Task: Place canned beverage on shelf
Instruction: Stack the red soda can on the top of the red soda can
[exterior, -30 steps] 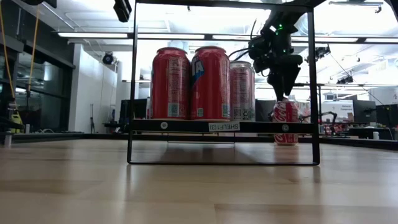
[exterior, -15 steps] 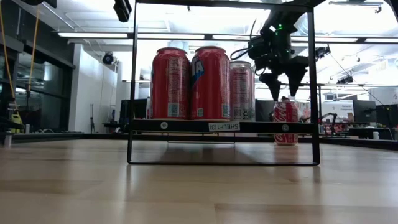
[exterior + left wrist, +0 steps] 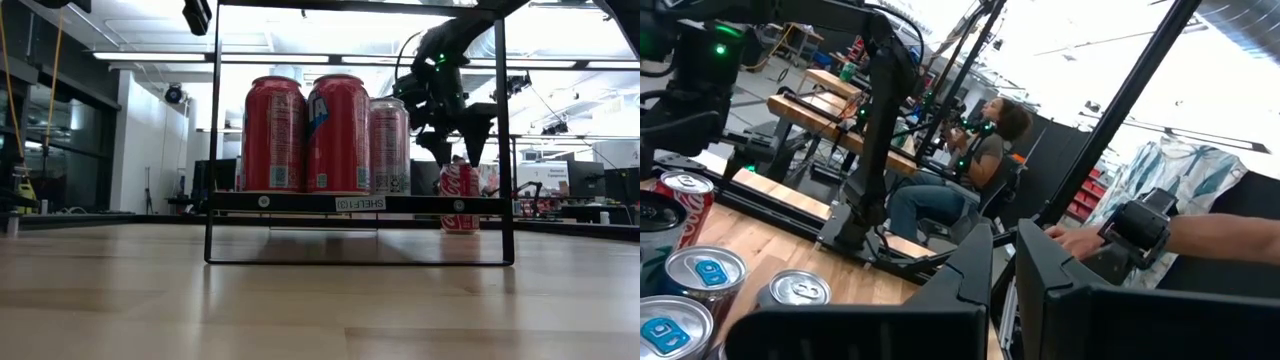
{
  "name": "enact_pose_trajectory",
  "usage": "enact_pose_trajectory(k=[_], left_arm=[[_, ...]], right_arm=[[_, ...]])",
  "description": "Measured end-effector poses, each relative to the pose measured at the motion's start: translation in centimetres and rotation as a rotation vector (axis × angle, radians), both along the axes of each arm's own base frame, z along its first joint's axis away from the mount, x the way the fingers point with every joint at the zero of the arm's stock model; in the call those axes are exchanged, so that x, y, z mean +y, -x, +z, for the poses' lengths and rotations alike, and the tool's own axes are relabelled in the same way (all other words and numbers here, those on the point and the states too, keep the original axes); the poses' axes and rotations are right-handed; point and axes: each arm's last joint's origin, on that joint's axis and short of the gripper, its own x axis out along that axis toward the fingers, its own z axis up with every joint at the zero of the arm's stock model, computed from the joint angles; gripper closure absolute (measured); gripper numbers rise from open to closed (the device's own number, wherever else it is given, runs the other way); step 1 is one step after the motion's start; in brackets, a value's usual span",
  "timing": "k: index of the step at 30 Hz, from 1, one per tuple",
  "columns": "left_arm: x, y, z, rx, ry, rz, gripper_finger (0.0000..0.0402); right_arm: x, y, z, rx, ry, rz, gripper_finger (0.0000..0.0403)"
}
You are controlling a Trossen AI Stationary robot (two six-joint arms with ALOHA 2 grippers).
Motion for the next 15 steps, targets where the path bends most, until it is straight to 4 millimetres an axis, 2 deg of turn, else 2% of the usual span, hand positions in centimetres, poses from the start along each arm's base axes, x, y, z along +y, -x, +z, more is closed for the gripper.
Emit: enact_pose_trajectory(k=[10,15], left_arm=[[0.0,0.0,0.0,0.000,0.001,0.000,0.0401],[0.0,0.0,0.0,0.004,0.000,0.000,0.0402]], right_arm=[[0.3,-1.2,-1.6,0.041,-0.045,0.017,0.0039],[0.3,-1.7,-2.6,0.092,-0.037,0.037,0.0062]])
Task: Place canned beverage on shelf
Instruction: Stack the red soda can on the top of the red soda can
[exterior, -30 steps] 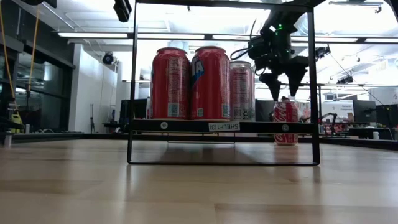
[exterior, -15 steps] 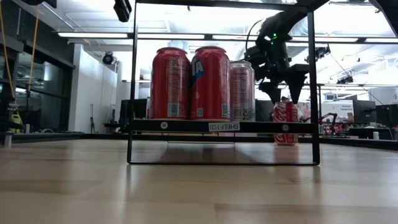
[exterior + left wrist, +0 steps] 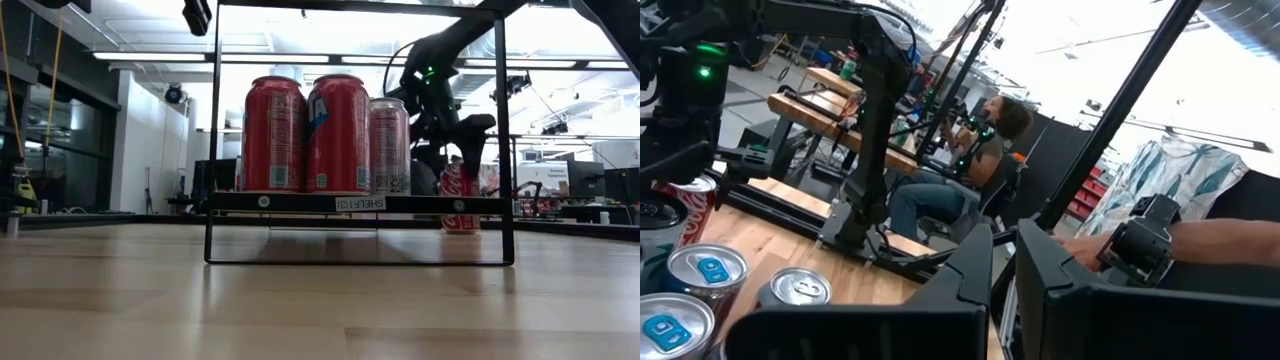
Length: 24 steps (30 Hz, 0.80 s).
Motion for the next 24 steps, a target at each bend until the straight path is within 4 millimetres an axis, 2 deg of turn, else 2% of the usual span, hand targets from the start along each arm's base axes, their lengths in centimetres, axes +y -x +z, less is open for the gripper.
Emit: enact_pose_trajectory(k=[5,9,12,20,24], left_arm=[[-0.01,-0.01,-0.08,0.009,0.000,0.000,0.0402],[0.00,-0.01,-0.10,0.011,0.000,0.000,0.0401],[-0.01,-0.02,-0.11,0.011,0.000,-0.001,0.0401],[0.00,-0.01,-0.10,0.009,-0.025,0.003,0.0402],[0.00,-0.01,-0.10,0.009,-0.024,0.003,0.0402]], right_arm=[[-0.10,0.00,-0.22,0.028,0.016,-0.029,0.0093],[-0.10,0.02,-0.23,0.044,0.036,-0.103,0.0098],[-0.01,-0.09,-0.25,0.054,0.059,-0.243,0.0100],[-0.01,-0.30,-0.21,0.067,0.126,-0.779,0.0102],[-0.01,-0.42,-0.19,0.047,0.087,-0.844,0.0103]])
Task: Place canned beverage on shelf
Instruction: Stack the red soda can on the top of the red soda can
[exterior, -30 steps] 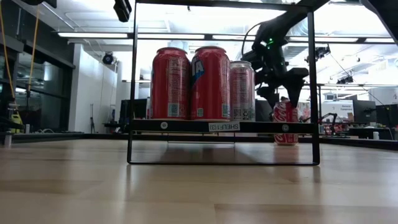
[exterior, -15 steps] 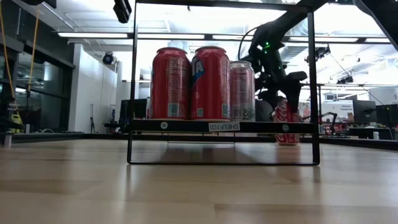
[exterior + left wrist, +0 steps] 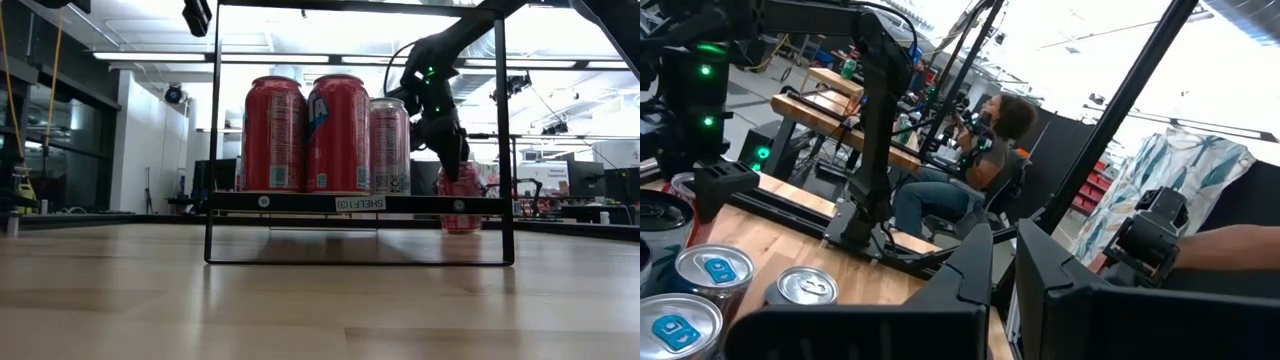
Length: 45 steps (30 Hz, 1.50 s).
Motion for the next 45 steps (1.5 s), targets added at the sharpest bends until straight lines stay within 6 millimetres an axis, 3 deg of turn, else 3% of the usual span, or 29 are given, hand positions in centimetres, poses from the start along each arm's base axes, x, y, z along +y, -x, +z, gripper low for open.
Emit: enact_pose_trajectory(k=[20,32,37,45], left_arm=[[0.00,0.00,0.00,0.001,0.016,-0.003,0.0401],[0.00,0.00,0.00,0.001,0.017,-0.003,0.0402],[0.00,0.00,0.00,0.001,0.017,-0.003,0.0401],[0.00,-0.01,0.00,0.002,0.024,-0.004,0.0401]], right_arm=[[-0.09,-0.26,-0.15,-0.068,-0.034,0.162,0.0081],[-0.15,-0.32,-0.16,-0.080,-0.031,0.186,0.0079],[-0.44,-0.63,-0.14,-0.114,-0.002,0.084,0.0079],[-0.46,-0.64,-0.14,-0.121,-0.004,0.145,0.0079]])
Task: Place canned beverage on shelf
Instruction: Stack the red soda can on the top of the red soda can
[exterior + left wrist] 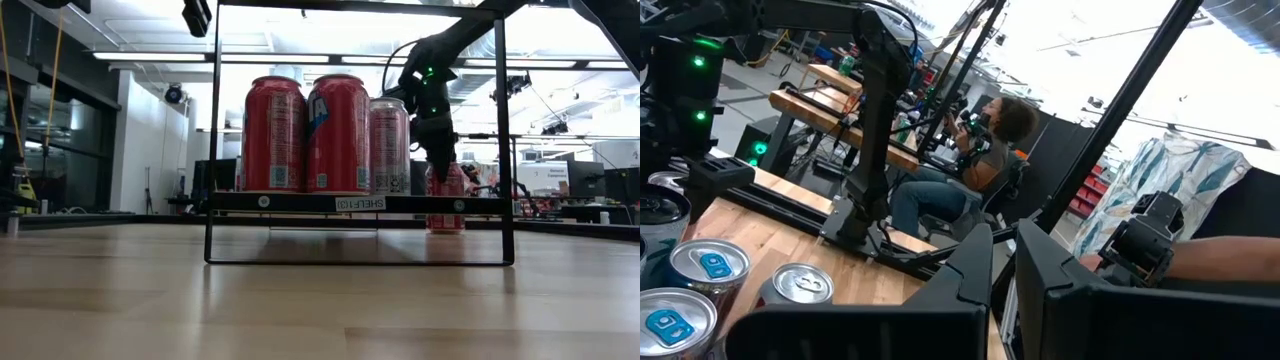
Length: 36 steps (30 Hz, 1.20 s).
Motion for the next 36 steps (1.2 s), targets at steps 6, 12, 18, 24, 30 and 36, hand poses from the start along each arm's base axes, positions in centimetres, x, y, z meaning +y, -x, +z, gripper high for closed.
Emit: enact_pose_trajectory(k=[6,12,18,24,30,36], left_arm=[[0.0,0.0,0.0,0.000,0.000,0.000,0.0402],[0.0,0.0,0.0,-0.001,0.000,0.000,0.0402],[0.0,0.0,0.0,0.000,0.001,0.000,0.0402],[0.0,0.0,0.0,0.000,0.001,0.000,0.0402],[0.0,0.0,0.0,0.000,0.002,0.000,0.0402],[0.0,0.0,0.0,-0.001,0.001,0.001,0.0402]], right_arm=[[0.0,0.0,0.0,-0.004,0.002,0.011,0.0079],[-0.2,-0.2,-0.2,-0.017,0.009,0.026,0.0063],[-0.1,-0.1,-0.2,-0.011,0.006,0.026,0.0009],[0.1,0.3,0.1,-0.007,-0.022,0.080,0.0021],[0.7,1.3,2.7,-0.067,0.025,0.145,0.0021],[0.9,3.5,6.1,-0.289,-0.025,0.083,0.0021]])
